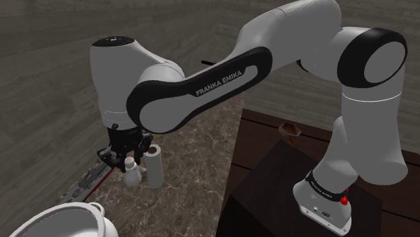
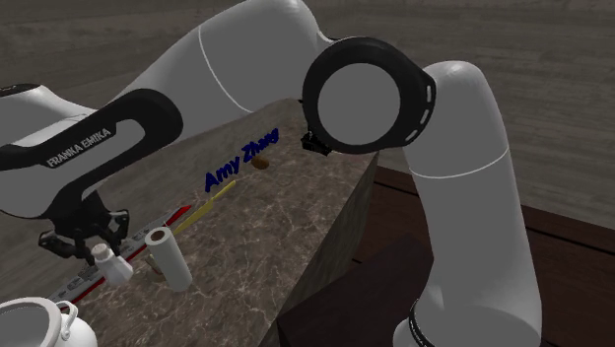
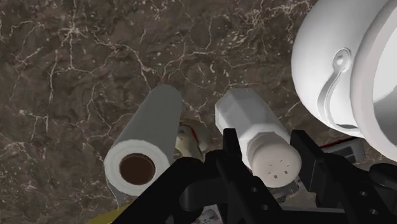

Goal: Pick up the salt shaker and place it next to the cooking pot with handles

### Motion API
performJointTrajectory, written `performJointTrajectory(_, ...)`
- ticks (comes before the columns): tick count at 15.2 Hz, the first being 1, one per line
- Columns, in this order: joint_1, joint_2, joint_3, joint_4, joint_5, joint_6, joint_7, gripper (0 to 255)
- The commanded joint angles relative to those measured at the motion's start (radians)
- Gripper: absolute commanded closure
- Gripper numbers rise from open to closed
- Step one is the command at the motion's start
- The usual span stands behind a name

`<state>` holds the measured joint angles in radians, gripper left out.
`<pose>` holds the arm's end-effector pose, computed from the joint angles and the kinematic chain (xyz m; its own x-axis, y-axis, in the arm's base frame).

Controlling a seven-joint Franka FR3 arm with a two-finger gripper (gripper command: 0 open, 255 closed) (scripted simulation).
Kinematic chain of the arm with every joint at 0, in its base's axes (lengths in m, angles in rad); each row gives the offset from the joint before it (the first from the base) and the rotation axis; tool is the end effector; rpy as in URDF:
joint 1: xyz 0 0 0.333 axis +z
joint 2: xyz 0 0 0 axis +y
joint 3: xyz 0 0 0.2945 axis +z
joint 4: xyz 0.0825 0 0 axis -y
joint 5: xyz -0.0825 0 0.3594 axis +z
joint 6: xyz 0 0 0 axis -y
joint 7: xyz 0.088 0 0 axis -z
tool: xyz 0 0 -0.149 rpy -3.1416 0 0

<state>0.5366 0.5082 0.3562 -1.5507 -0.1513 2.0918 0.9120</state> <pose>0.4474 0.4924 0.3252 0.9999 0.0044 0.0134 0.0053 -0.9972 -0.0741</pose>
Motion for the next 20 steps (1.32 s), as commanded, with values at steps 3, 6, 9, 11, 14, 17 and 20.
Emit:
performJointTrajectory(3,0.001,0.019,-0.005,-0.028,-0.008,0.046,0.003,255)
performJointTrajectory(6,0.003,0.036,-0.009,-0.043,-0.015,0.078,0.006,255)
performJointTrajectory(9,0.005,0.054,-0.014,-0.056,-0.022,0.109,0.010,255)
performJointTrajectory(11,0.007,0.068,-0.017,-0.064,-0.027,0.129,0.012,255)
performJointTrajectory(14,0.010,0.088,-0.022,-0.073,-0.034,0.159,0.016,255)
performJointTrajectory(17,0.014,0.110,-0.028,-0.081,-0.042,0.187,0.020,255)
performJointTrajectory(20,0.018,0.134,-0.034,-0.086,-0.050,0.215,0.024,255)
